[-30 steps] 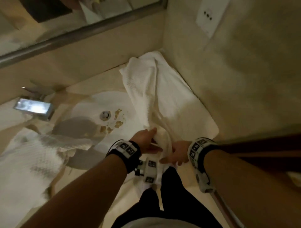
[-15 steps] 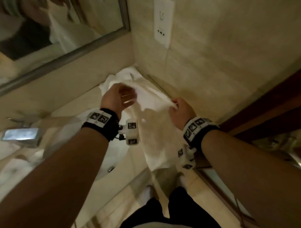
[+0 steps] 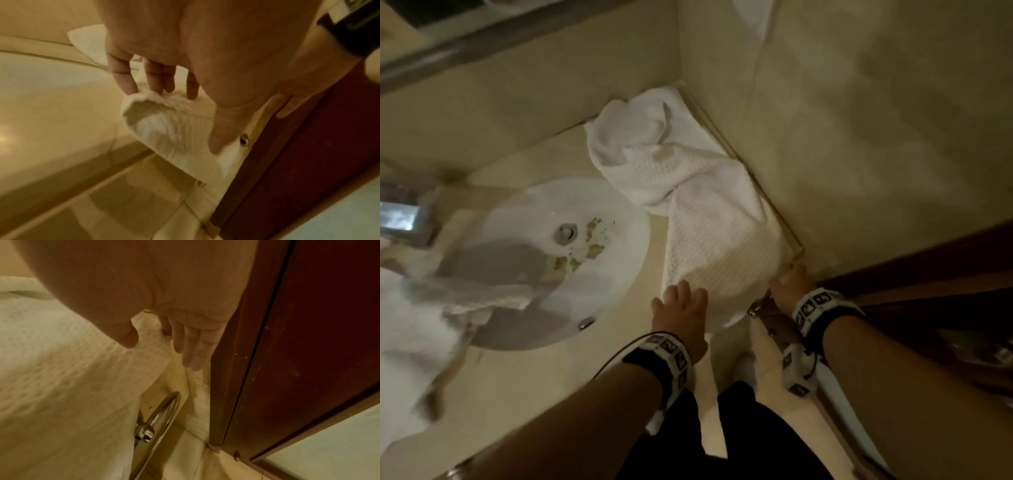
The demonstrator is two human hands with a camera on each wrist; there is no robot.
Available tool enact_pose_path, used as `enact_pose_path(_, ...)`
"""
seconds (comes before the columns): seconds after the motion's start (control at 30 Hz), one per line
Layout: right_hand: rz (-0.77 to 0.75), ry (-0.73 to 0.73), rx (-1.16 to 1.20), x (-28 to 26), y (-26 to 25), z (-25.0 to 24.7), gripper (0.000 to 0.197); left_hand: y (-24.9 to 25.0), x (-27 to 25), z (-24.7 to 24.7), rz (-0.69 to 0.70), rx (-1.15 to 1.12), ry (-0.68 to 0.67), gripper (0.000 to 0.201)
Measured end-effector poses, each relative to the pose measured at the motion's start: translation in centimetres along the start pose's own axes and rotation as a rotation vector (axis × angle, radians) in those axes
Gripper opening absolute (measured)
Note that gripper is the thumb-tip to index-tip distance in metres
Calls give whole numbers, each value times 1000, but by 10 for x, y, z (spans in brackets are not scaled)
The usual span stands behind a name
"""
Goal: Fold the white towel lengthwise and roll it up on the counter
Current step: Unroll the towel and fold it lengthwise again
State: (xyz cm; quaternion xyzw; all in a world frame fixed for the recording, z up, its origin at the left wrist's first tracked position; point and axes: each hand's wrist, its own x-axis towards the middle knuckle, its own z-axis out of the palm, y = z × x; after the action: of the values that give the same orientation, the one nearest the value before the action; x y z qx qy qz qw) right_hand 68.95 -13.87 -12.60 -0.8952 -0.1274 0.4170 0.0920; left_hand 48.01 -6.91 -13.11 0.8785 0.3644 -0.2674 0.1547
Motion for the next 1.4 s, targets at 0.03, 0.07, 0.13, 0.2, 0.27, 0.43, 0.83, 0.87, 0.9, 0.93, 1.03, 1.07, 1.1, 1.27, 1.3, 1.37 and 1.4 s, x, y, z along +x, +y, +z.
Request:
enact_pose_path(0.03, -14, 23, 70, 5, 0, 2, 58, 1, 1, 2, -18, 14, 30, 65)
enact_pose_path(0.07, -13, 35, 130, 10, 1, 4, 57, 1, 2, 3, -30, 1, 60, 57)
enact_pose_path(0.13, 9, 76, 261, 13, 0, 1, 55, -3, 4, 1, -12, -30, 73, 46)
enact_pose_path(0.2, 29, 152, 343, 13, -3, -6, 54, -7, 3, -4, 29, -64, 67, 41)
enact_pose_path(0.27, 48, 157, 349, 13, -8, -9, 58, -14, 1, -10, 12, -147, 71, 37)
enact_pose_path(0.43, 3, 45, 311, 19, -9, 1, 53, -38, -1, -18, -216, -666, 318, 8)
enact_pose_path(0.83, -102, -365, 245, -18, 29, 54, 71, -75, -25, 13, -611, -1228, 250, 15)
enact_pose_path(0.87, -82, -354, 262, -15, 34, 65, 69, -79, -26, 19, -567, -1146, 238, 18)
enact_pose_path(0.9, -71, -331, 255, -11, 39, 75, 69, -81, -27, 20, -530, -1088, 233, 19)
enact_pose_path(0.93, -68, -306, 237, -7, 43, 84, 71, -85, -28, 22, -494, -1007, 219, 19)
enact_pose_path(1.03, -68, -280, 252, 3, 51, 107, 94, -95, -30, 22, -444, -860, 224, 12)
enact_pose_path(1.07, -68, -286, 269, 3, 50, 110, 102, -100, -31, 25, -449, -846, 236, 13)
enact_pose_path(1.1, -62, -301, 290, 0, 47, 112, 102, -105, -31, 26, -466, -871, 243, 15)
enact_pose_path(1.27, -26, -424, 473, -19, 31, 118, 35, -117, -31, 23, -623, -1519, 190, 32)
enact_pose_path(1.3, -13, -434, 512, -21, 29, 121, 41, -118, -33, 19, -618, -1602, 177, 33)
enact_pose_path(1.37, 19, -455, 569, -27, 25, 128, 57, -125, -34, 16, -634, -1699, 175, 35)
enact_pose_path(1.4, 34, -473, 600, -30, 23, 133, 66, -129, -32, 16, -649, -1733, 173, 35)
